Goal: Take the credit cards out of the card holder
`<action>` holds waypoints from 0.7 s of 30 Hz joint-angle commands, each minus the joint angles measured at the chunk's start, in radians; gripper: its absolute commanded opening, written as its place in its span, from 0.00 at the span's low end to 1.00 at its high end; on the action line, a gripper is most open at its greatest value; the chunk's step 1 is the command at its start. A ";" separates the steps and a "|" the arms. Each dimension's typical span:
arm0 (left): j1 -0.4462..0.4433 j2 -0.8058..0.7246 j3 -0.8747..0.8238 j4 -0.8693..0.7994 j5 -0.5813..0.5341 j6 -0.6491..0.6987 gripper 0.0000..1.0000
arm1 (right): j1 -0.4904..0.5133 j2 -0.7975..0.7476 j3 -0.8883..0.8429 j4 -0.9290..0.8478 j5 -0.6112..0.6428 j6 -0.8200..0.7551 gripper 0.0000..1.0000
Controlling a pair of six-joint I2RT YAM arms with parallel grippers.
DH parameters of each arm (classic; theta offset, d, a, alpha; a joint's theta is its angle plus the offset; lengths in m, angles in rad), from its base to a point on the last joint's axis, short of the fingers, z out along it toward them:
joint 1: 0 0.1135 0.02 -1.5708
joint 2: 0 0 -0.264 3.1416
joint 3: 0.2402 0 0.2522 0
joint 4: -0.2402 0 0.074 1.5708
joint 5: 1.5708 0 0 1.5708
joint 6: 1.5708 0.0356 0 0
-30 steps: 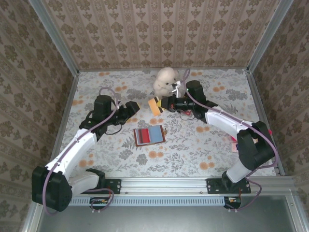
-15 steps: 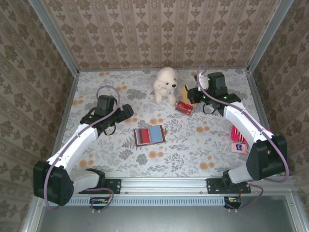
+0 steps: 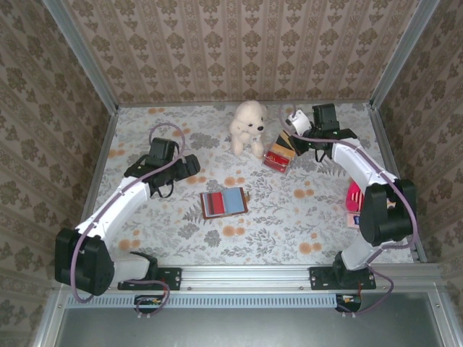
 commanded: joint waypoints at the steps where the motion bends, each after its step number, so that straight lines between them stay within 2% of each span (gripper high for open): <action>1: 0.008 0.008 0.022 -0.008 0.002 0.030 1.00 | -0.003 0.051 0.069 -0.073 -0.004 -0.185 0.00; 7: 0.008 0.026 0.043 -0.035 0.007 0.037 1.00 | -0.002 0.134 0.141 -0.153 -0.078 -0.287 0.00; 21: 0.009 0.059 0.050 -0.052 0.049 0.044 1.00 | 0.009 0.294 0.260 -0.234 -0.087 -0.373 0.00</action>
